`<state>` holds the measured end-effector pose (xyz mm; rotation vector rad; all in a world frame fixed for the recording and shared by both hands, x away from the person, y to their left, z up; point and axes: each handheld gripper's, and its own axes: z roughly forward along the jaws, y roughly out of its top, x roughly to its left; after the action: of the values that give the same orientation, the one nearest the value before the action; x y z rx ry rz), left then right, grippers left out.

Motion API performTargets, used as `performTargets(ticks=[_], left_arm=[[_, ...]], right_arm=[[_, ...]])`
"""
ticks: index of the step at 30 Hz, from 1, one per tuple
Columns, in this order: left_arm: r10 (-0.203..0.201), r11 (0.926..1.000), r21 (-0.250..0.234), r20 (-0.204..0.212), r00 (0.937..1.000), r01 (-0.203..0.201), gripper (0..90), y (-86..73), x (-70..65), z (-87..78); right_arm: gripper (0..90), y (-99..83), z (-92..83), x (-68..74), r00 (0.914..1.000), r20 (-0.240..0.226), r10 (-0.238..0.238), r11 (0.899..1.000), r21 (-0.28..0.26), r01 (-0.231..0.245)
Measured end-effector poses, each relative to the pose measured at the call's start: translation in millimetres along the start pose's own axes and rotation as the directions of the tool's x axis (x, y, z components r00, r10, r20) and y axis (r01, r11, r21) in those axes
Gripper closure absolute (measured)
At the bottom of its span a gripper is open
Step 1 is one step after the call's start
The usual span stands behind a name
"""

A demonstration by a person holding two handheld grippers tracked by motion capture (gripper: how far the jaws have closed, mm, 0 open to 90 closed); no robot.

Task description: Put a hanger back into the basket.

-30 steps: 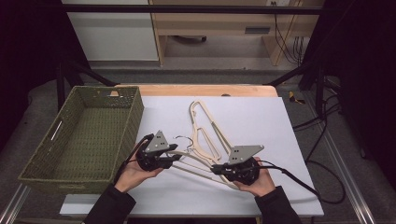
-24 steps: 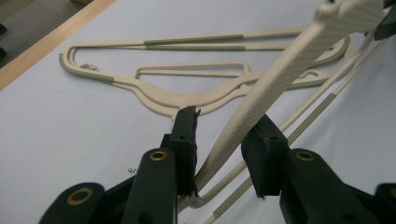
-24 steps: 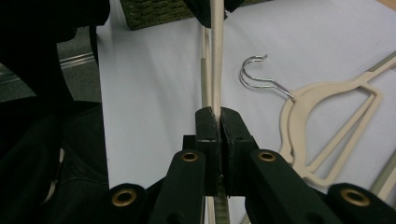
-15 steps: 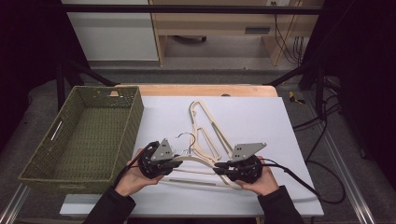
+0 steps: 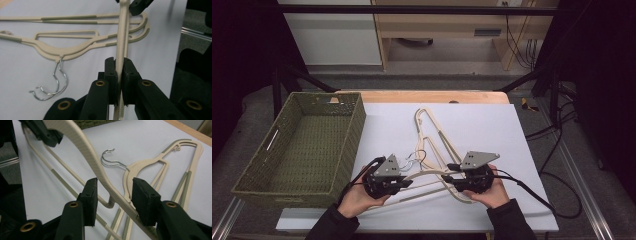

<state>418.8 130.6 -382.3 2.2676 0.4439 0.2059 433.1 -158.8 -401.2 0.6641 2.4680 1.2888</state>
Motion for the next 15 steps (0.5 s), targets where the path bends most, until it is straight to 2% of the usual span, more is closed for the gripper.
performTargets(ticks=[2, 4, 7, 9, 13, 15], left_arm=[[-0.001, 0.9999, -0.012, 0.021, 0.9998, 0.001, 85.4, 1.1, -2.2, -0.3], [-0.007, 0.9996, -0.026, 0.023, 0.9997, 0.007, 86.0, 2.6, -5.6, -0.4], [-0.008, 0.9996, -0.028, -0.006, 1.0000, 0.008, 86.2, 3.6, -7.8, -1.9], [-0.018, 0.9993, -0.034, -0.024, 0.9996, 0.017, 86.2, 3.5, -6.9, -3.5], [-0.059, 0.9962, -0.067, -0.058, 0.9966, 0.055, 86.2, 3.1, -3.7, -8.3], [-0.075, 0.9942, -0.082, -0.076, 0.9943, 0.069, 86.2, 3.4, -2.5, -11.8]], right_arm=[[52.0, -0.3, -0.4, -0.7, 0.9999, 0.013, 0.005, 1.000, -0.019, -0.005], [49.0, 0.1, -1.2, -0.9, 0.9996, 0.027, 0.008, 0.999, -0.038, -0.007], [43.4, 0.4, -4.3, -1.4, 0.9991, 0.035, 0.021, 0.998, -0.064, -0.019], [37.7, 0.5, -8.4, -2.9, 0.9981, 0.052, 0.032, 0.994, -0.101, -0.026], [25.0, 0.0, -20.0, -6.9, 0.9929, 0.085, 0.084, 0.983, -0.169, -0.068], [20.6, -1.1, -25.7, -8.6, 0.9874, 0.112, 0.112, 0.977, -0.197, -0.088]])
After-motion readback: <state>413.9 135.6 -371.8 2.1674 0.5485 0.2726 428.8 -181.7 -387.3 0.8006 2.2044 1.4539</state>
